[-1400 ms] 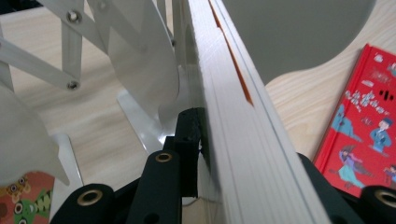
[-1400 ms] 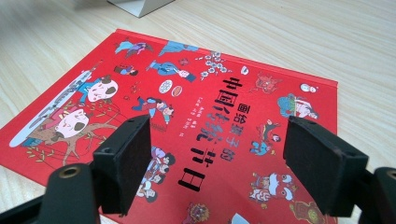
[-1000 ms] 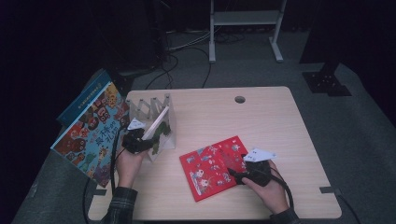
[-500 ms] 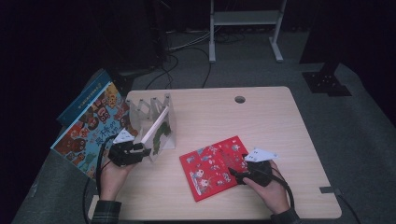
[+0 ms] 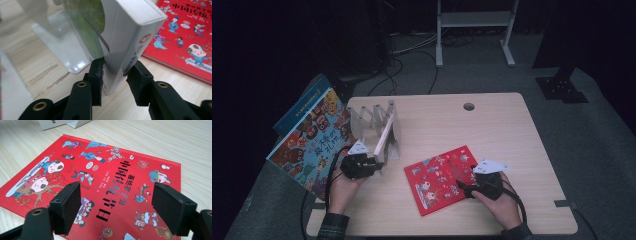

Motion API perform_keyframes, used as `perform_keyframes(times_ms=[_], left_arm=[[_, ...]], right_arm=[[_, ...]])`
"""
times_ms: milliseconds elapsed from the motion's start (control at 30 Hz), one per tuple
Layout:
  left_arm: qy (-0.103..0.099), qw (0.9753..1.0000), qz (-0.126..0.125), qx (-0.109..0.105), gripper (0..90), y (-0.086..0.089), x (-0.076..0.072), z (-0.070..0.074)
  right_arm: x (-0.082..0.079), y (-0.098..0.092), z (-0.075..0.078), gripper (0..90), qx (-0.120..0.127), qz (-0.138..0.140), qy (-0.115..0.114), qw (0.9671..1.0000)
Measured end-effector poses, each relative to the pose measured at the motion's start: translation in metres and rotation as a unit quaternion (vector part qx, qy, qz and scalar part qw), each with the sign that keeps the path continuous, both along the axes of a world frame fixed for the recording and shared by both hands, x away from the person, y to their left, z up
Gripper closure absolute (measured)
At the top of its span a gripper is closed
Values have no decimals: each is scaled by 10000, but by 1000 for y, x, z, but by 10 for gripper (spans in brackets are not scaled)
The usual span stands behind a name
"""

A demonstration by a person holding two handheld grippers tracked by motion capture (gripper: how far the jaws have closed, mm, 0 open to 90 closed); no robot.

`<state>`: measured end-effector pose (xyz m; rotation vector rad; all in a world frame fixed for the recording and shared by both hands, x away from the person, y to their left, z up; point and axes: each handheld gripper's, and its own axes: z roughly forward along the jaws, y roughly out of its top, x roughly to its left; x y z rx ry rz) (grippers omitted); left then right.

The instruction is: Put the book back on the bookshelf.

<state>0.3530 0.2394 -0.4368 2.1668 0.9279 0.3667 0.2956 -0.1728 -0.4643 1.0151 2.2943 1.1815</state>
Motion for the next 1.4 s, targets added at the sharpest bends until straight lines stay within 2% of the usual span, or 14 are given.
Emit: perform_keyframes(times_ms=[300,567,733,967,1200,1400], left_arm=[[-10,10000,72,26,634,-18,5,0],[-40,9998,-55,-171,572,-27,7,-5],[-135,9998,-79,-105,458,-28,2,-4],[-165,9996,-225,-107,396,-24,-9,-1],[-1,9991,-410,-93,305,-26,-15,-2],[60,9988,-475,-71,131,-25,-20,-6]], right_arm=[[0,1,-1,225,-14,7,14,10000],[0,0,-1,225,-42,-5,5,10000],[-1,-1,-1,225,-47,-12,4,10000],[-1,-5,-1,225,-30,-74,30,10000],[4,-15,-4,225,-50,-244,117,9996],[20,-25,-2,224,-99,-412,208,9989]])
